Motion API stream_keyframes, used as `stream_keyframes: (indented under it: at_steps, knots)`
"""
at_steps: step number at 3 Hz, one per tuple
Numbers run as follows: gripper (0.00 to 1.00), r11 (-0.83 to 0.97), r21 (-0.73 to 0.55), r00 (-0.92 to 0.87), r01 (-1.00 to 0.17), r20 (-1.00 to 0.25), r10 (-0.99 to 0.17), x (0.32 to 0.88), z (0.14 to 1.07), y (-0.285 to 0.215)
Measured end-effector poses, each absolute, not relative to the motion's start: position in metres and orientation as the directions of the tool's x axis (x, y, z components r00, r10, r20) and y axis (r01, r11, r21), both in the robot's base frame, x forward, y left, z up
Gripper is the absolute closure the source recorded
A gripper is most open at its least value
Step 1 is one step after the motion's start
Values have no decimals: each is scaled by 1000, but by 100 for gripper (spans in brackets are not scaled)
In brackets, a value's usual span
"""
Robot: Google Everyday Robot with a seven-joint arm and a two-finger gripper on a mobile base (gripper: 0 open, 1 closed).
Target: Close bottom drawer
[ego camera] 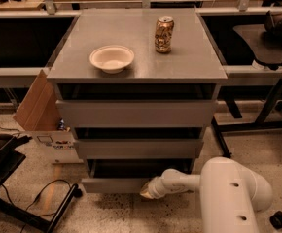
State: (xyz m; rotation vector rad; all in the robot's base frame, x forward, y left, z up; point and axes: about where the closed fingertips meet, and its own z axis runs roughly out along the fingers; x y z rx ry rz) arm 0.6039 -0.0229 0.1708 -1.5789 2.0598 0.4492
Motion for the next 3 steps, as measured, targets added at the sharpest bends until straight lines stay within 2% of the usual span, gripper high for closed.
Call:
stream_keyframes:
  at_steps: [3]
  knots:
    - [5,267,-33,-200,-963,-572,-795,599,167,-19]
